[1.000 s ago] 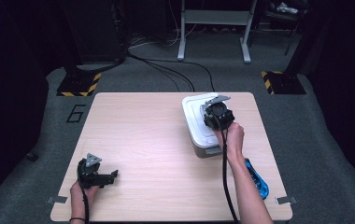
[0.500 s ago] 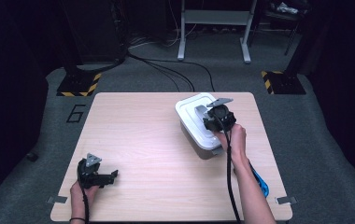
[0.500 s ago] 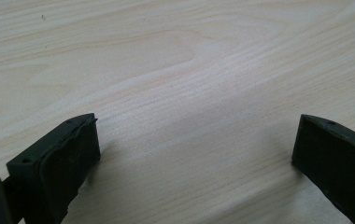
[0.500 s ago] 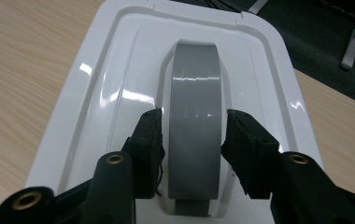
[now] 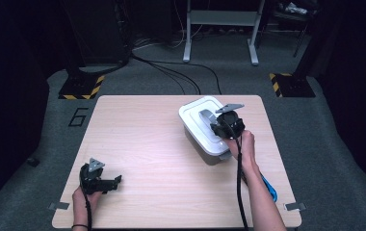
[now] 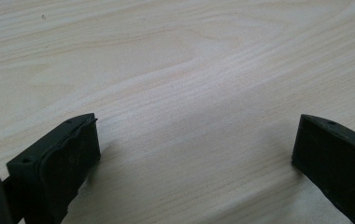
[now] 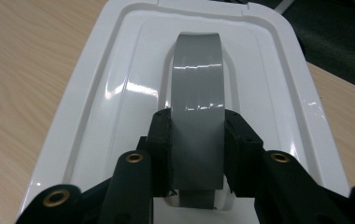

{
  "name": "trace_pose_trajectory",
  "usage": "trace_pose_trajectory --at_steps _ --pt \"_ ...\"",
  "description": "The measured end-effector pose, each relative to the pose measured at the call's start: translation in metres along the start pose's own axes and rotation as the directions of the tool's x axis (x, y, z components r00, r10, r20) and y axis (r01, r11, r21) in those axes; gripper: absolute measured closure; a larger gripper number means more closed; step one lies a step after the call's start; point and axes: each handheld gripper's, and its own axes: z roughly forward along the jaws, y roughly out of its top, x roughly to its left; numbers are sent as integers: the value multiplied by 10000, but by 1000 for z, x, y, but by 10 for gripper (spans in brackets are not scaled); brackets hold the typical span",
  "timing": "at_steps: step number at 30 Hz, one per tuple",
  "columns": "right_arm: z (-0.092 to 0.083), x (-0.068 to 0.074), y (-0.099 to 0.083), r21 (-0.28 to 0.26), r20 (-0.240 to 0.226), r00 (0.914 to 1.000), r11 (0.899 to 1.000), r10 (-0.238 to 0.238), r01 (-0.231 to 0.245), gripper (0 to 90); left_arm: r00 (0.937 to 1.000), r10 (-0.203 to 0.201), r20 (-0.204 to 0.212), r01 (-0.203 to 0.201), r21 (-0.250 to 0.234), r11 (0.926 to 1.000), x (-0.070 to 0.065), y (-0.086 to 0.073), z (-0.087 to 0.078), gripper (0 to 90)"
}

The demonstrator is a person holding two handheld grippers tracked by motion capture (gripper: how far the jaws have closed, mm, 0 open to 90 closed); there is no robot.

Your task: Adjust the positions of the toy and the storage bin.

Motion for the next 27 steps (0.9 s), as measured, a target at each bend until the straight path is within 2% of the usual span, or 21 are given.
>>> trace_pose_trajectory --at_steps 1,3,5,6,7,12,22,27 --pt "-1 -3 0 69 -270 9994 9998 -200 202 671 10000 -4 -1 4 5 10000 0 0 0 10" --pt "-1 -3 0 98 -376 9989 9996 -274 278 671 10000 0 -3 0 7 10000 0 0 0 9" --pt "-3 -5 0 178 -776 9960 9988 -446 462 671 10000 4 -1 -4 -2 10000 0 0 0 9" --pt "-3 -5 0 178 -776 9960 9988 -446 462 671 10000 4 -1 -4 -2 10000 0 0 0 9" --pt "-4 -5 -1 196 -990 9934 9980 -576 599 672 10000 3 -1 -3 -2 10000 0 0 0 9" --pt "-6 -6 -2 159 -1433 9869 9969 -743 773 671 10000 2 -1 -2 0 10000 0 0 0 9" --pt "-9 -4 -5 90 -1727 9811 9959 -876 905 672 10000 -3 -4 3 8 10000 0 0 0 10" --pt "-11 -4 -8 -24 -1952 9750 9941 -1065 1081 672 10000 2 0 -2 3 10000 0 0 0 9"
